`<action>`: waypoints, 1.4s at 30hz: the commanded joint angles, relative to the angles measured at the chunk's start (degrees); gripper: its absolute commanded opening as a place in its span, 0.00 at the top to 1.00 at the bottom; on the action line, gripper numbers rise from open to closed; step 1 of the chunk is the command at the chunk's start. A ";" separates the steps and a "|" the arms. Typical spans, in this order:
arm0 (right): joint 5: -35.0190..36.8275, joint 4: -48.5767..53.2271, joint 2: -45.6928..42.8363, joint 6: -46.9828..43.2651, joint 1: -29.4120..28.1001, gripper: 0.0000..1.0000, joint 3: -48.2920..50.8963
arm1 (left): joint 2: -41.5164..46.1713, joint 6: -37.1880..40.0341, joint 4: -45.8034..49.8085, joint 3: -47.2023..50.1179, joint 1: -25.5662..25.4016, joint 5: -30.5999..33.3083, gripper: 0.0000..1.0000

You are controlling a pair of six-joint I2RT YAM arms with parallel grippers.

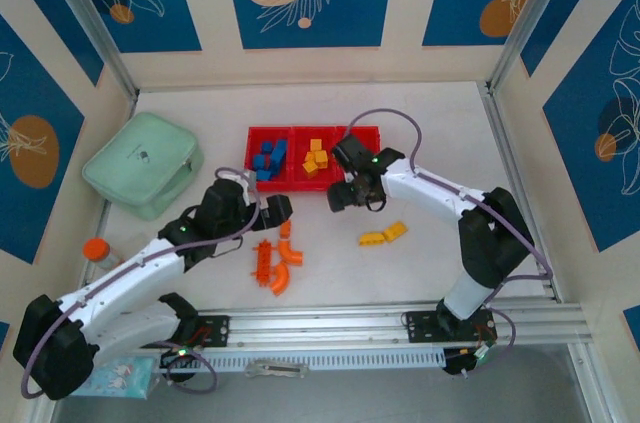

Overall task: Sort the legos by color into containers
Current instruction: Pick up the lego from the center of the table.

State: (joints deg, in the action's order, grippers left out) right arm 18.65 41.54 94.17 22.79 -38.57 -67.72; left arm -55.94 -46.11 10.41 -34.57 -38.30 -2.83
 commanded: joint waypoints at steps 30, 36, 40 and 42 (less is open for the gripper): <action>-3.15 0.38 -2.06 8.81 -7.74 0.28 15.32 | -0.57 -4.87 -3.43 2.29 -7.46 8.54 0.01; 2.12 1.38 0.15 8.94 -7.75 0.37 13.27 | -1.19 -4.69 -3.77 1.98 -7.46 8.28 0.01; 2.75 0.67 1.23 9.03 -7.64 0.44 12.37 | -1.10 -4.52 -3.63 1.96 -7.48 8.41 0.01; 2.60 0.46 1.91 9.03 -7.66 0.47 11.88 | -0.97 -4.51 -3.59 2.04 -7.44 8.67 0.01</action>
State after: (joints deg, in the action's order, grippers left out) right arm 19.97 41.17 94.91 31.09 -46.28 -54.28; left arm -56.84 -50.74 7.73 -32.86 -45.25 4.80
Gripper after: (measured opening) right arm 0.542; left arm 0.994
